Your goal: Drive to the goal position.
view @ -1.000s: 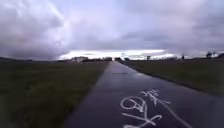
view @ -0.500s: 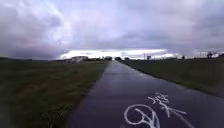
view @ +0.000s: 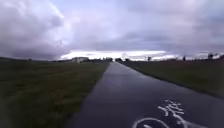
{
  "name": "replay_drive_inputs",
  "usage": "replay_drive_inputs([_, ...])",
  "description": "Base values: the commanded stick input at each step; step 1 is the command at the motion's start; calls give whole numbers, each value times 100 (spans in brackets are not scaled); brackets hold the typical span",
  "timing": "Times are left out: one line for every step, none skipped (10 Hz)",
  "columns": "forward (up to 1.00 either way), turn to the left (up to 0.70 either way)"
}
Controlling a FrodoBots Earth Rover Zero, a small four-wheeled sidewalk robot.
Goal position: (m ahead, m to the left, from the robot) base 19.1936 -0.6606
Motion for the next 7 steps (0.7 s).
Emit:
replay_drive_inputs([70, 0])
replay_drive_inputs([70, 0])
replay_drive_inputs([70, 0])
replay_drive_inputs([70, 0])
replay_drive_inputs([70, 0])
replay_drive_inputs([70, 0])
replay_drive_inputs([70, 0])
